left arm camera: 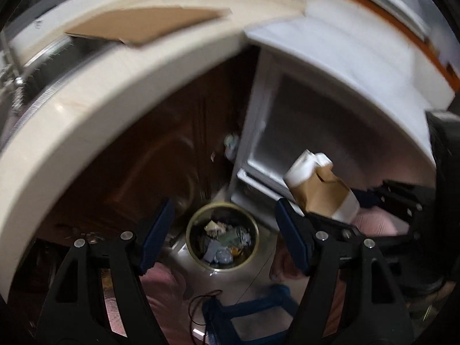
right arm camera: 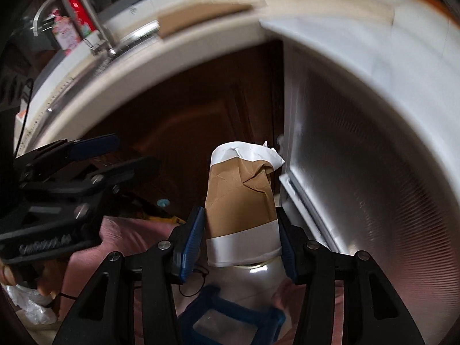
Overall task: Collect trash
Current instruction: 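Carry the paper cup with the right tool down over the bin, then open the right tool to drop the paper cup into the bin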
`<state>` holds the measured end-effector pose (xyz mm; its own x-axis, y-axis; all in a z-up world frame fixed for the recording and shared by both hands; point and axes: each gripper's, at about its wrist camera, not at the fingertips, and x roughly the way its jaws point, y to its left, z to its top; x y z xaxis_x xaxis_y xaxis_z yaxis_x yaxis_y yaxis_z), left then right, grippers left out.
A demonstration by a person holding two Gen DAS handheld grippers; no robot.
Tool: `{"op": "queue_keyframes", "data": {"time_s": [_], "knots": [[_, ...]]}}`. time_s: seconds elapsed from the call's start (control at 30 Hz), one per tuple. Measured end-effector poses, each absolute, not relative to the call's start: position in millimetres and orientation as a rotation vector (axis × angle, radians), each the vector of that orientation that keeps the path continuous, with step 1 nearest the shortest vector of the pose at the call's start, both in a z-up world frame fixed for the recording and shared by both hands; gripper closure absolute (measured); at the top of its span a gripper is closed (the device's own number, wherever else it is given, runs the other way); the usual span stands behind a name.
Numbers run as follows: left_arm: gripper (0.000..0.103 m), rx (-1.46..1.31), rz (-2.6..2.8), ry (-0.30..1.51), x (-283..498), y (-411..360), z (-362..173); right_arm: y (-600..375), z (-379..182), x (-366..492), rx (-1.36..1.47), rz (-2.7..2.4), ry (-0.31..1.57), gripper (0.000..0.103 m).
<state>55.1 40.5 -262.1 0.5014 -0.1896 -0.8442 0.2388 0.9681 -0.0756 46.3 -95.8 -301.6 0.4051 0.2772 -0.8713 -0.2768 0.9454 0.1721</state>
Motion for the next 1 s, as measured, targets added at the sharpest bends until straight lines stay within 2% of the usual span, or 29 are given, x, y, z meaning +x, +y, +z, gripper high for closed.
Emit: {"op": "queue_keyframes", "data": {"time_s": [0.23,0.27,0.33,0.37,0.73,0.8,0.87,0.93,1.0], "knots": [[0.032,0.081,-0.269,1.088,72.3,35.3,-318.5,-112.1,-375.3,66.8,0.120,0.311,1.224,0.054],[0.031,0.065,-0.266,1.102,76.2,37.6,-325.8,-113.6,-383.6,70.2,0.136,0.310,1.239,0.054],[0.022,0.032,-0.259,1.126,83.8,43.1,-339.3,-115.8,-402.7,80.1,0.165,0.303,1.281,0.054],[0.021,0.021,-0.257,1.132,85.9,46.0,-343.9,-116.6,-412.0,82.1,0.178,0.302,1.301,0.054],[0.020,-0.001,-0.210,1.191,109.4,70.1,-391.1,-102.5,-476.3,100.9,0.124,0.303,1.433,0.053],[0.020,0.000,-0.207,1.198,109.2,71.1,-392.0,-95.1,-485.1,104.8,0.107,0.313,1.455,0.051],[0.020,0.000,-0.208,1.199,109.8,72.9,-392.4,-88.3,-488.0,105.7,0.108,0.322,1.469,0.036],[0.018,0.001,-0.208,1.194,109.0,73.6,-391.8,-84.9,-490.1,106.3,0.106,0.335,1.455,0.029],[0.017,0.003,-0.204,1.197,109.9,73.6,-394.1,-78.1,-489.9,104.8,0.080,0.354,1.447,0.029]]}}
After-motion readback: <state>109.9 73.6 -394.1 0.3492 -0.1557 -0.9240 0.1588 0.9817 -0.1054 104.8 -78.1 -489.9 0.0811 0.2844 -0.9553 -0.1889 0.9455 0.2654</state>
